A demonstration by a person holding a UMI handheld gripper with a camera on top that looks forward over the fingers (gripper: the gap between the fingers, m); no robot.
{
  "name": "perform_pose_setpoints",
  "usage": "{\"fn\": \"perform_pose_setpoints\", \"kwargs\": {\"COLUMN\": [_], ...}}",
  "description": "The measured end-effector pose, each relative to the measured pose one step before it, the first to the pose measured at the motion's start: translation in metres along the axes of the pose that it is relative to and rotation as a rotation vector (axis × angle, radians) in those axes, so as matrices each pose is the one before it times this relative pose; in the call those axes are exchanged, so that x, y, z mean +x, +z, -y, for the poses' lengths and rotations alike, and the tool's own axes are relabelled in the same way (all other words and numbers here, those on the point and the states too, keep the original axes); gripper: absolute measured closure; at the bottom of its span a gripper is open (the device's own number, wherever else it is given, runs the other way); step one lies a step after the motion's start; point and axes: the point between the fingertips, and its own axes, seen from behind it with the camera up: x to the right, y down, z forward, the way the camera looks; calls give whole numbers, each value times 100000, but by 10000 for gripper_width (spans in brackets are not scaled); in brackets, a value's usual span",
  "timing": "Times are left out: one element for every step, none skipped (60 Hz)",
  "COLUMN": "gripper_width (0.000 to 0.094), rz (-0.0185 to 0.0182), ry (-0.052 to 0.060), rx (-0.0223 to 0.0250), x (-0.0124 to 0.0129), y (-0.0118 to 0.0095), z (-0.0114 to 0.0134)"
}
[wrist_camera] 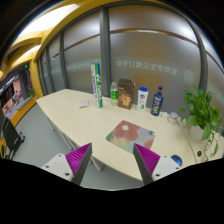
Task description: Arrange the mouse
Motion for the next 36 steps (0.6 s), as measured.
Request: {"fn": "perform_pose_setpoints", "kwargs": {"gripper_width": [84, 84, 84, 83, 83, 85, 86, 83, 83, 80, 80, 83, 82, 82, 82, 83, 83, 82, 82, 83, 83, 84, 84, 84, 81, 85, 84, 82, 84, 83, 83, 85, 84, 85, 85, 86], "rz": [-533, -488, -446, -474, -541, -575, -531, -478, -512, -569, -595, -682, -1017, -707, -823, -889, -971, -1048, -1094, -1214, -1340, -1434, -1484, -1498, -1493, -1548, -1663, -1747, -1725, -1612, -1496, -1362, -1280, -1158, -1112, -1086], "ry": [357, 273, 330, 267, 321, 276, 295, 238, 244, 264, 289, 360, 449, 345, 374, 529, 381, 383, 431, 457, 481, 477, 433, 363, 377, 391, 349, 238, 234, 251, 284, 353, 512, 700, 788, 783], "rx": [-355, -460, -397, -335, -325, -318, -269, -292, -355, -311, -287, -295, -529, -333, -392, -926, -698, -723, -729, -678, -583, -555, -564, -566, -557, -515, -455, -441, -337, -366, -544, -622, -455, -190, -35, 13], "x": [146, 151, 142, 195, 228, 249, 254, 237, 293, 336, 373, 435, 286, 523, 559, 499, 639, 688, 752, 804, 872, 897, 953, 959, 950, 988, 1018, 1046, 1035, 987, 975, 930, 880, 856, 821, 777], "y": [-15, -9, -33, -16, -30, 2, -5, -17, -33, 15, 26, 50, -12, 25, 60, -16, 99, 125, 98, 135, 179, 174, 226, 255, 297, 328, 371, 396, 413, 456, 487, 510, 511, 527, 560, 586], "z": [-172, -245, -279, -305, -331, -372, -392, -403, -417, -441, -440, -452, -294, -591, -558, -439, -596, -633, -613, -562, -576, -532, -492, -507, -486, -461, -489, -426, -384, -359, -397, -370, -288, -222, -145, -111]}}
